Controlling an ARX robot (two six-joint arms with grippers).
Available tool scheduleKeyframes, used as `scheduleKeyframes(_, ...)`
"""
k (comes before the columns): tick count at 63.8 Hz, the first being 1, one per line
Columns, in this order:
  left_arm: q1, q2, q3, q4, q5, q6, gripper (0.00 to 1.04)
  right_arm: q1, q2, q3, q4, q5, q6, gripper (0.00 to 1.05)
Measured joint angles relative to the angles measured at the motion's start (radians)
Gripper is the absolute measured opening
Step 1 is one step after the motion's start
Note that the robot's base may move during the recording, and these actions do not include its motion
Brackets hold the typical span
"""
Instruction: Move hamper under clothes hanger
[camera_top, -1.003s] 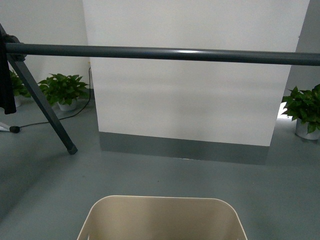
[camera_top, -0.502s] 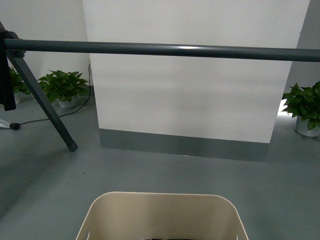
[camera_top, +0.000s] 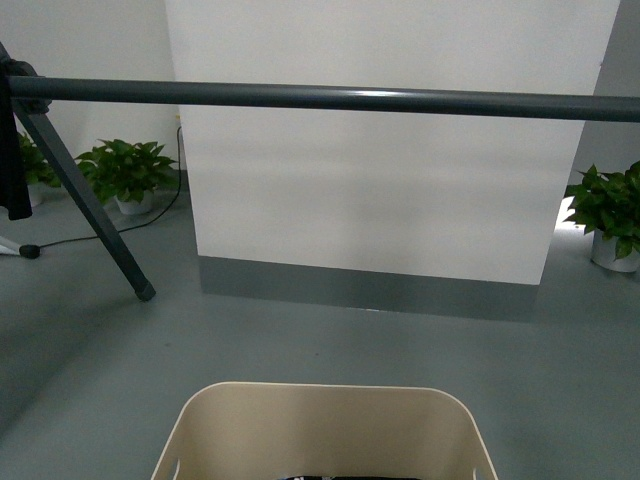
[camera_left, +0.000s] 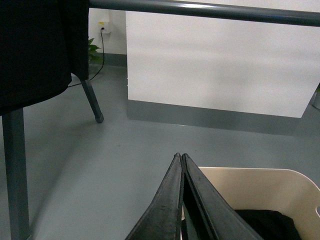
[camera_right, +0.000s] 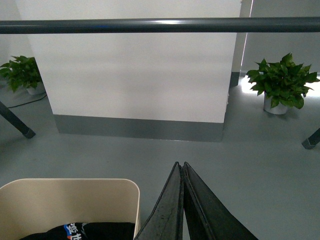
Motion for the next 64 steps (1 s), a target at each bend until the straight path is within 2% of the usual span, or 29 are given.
scheduleKeyframes(32,0.000,-0.142,0.000,-0.141,0.000,0.000,0.03,0.000,-0.121,0.000,-0.121,0.000,0.000,0.02)
scheduleKeyframes(39,0.000,-0.167,0.000,-0.167,0.000,0.000,0.03,0.000,-0.254,0.001,-0.286,-0.002,0.000,0.02)
scheduleKeyframes(48,0.000,-0.317,0.000,-0.338,0.000,0.000,0.03,0.000,-0.288,0.001,-0.295,-0.002,0.000,0.02)
scheduleKeyframes(64,0.000,-0.341,0.000,-0.348,0.000,0.000,0.03,0.000,-0.290,0.001,-0.296,-0.003,0.000,0.02)
